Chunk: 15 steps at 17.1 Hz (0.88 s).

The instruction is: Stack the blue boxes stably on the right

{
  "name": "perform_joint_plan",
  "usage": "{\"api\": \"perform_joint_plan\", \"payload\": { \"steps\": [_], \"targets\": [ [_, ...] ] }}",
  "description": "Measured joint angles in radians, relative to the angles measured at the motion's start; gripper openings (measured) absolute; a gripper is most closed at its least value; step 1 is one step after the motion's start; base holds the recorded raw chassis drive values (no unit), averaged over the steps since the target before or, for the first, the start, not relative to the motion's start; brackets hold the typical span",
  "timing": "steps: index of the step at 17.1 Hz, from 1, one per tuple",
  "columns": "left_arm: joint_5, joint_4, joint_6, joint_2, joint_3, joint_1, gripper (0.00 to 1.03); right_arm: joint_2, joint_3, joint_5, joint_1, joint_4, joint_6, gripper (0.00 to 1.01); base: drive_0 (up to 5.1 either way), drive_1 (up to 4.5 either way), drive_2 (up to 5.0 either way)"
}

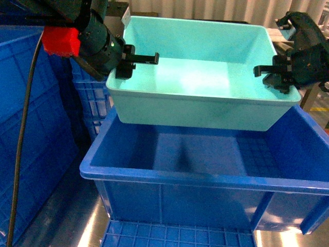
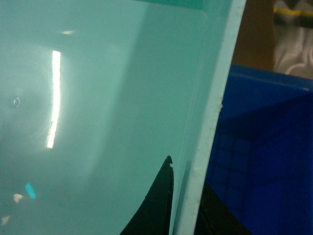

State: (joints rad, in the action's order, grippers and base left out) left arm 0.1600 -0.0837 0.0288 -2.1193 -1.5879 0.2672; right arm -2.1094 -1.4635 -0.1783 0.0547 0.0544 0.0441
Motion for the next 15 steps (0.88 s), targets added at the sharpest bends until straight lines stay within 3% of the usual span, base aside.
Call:
{"api": "perform_joint_plan", "payload": {
  "steps": [3,9,15],
  "targets": [
    [-0.005,-0.082,0.048,-0.048,-0.024,-0.016,0.06,-0.065,-0.08,0.016,0.02,-0.098,0.028,0.07,0.0,0.0,0.0],
    [-0.029,-0.117,0.097,-0.091,-0.035,-0.018,0.06,-0.112,-0.12,0.047,0.031,-0.134,0.08,0.06,0.0,0.0,0.0],
    [0.005,-0.086,0.068,-0.101,-0.037,-0.009,0.06,-0.117,-0.115,0.056,0.037,-0.102,0.075,0.06,0.0,0.0,0.0]
  ]
}}
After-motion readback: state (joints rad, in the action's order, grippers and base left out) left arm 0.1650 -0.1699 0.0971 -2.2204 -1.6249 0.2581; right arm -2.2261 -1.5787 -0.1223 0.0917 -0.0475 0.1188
